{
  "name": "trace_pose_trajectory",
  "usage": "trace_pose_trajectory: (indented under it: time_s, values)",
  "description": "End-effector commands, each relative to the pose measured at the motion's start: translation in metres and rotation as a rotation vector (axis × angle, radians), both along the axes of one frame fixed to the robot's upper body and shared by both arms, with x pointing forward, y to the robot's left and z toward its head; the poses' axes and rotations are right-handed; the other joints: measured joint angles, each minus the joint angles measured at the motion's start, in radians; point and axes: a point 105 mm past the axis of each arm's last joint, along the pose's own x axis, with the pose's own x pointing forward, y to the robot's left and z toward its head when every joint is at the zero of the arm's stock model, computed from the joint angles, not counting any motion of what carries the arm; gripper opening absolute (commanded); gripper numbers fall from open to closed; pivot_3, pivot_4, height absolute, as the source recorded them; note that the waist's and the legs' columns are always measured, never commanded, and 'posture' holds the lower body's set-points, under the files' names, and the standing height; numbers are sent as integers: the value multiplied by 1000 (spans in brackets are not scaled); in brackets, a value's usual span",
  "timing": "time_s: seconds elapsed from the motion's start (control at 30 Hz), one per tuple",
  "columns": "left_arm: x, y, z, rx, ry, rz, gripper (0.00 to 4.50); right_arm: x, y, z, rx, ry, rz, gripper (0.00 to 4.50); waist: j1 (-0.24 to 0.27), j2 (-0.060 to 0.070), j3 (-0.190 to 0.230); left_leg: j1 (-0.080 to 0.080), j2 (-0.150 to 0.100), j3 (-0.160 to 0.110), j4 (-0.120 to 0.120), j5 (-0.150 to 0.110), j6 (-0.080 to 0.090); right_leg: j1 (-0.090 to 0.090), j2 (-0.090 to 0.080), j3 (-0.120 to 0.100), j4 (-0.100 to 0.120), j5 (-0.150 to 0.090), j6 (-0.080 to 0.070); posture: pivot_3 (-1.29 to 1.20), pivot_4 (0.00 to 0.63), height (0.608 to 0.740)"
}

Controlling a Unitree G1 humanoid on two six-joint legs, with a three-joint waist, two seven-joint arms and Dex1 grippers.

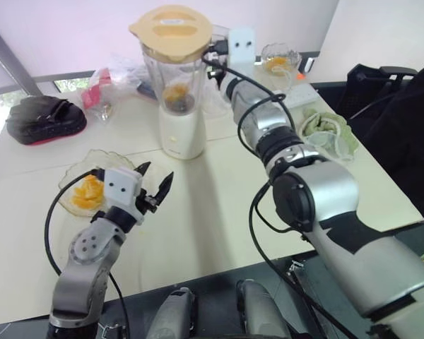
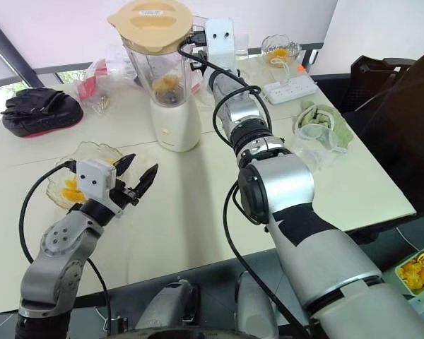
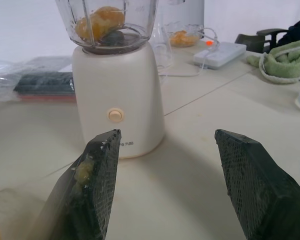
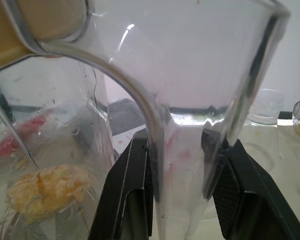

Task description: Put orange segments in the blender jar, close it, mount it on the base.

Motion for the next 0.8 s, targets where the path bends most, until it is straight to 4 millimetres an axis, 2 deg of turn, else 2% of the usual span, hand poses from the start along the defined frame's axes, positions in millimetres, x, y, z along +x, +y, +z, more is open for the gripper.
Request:
trace_pose_trajectory:
  time_s: [0.03,0.17,0.4,0.6,0.73,0.8]
  values:
    - [-3,-4,10,0,-53,-6,3167,-2,4,12,-25,-27,7,2244,-1,0,0,0,0,0,0,0,0,0,0,0,0,0,0,0,150,740]
    - [-3,-4,8,-2,-54,0,3167,-1,3,12,-20,-25,0,4271,-1,0,0,0,0,0,0,0,0,0,0,0,0,0,0,0,150,740]
    - [0,-6,7,-6,-53,-10,3167,1,-7,9,-25,-25,-23,4271,0,0,0,0,0,0,0,0,0,0,0,0,0,0,0,0,150,740]
    - [6,-5,9,0,-57,-27,3167,4,-21,-7,-22,-7,-22,4271,0,0,0,0,0,0,0,0,0,0,0,0,0,0,0,0,150,740]
    - [9,0,14,-2,-64,-41,3167,-1,-25,-18,-24,-31,76,4271,-1,0,0,0,0,0,0,0,0,0,0,0,0,0,0,0,150,740]
    - [9,2,16,-7,-52,-59,3167,-16,-30,-19,-24,-73,179,4271,2,0,0,0,0,0,0,0,0,0,0,0,0,0,0,0,150,740]
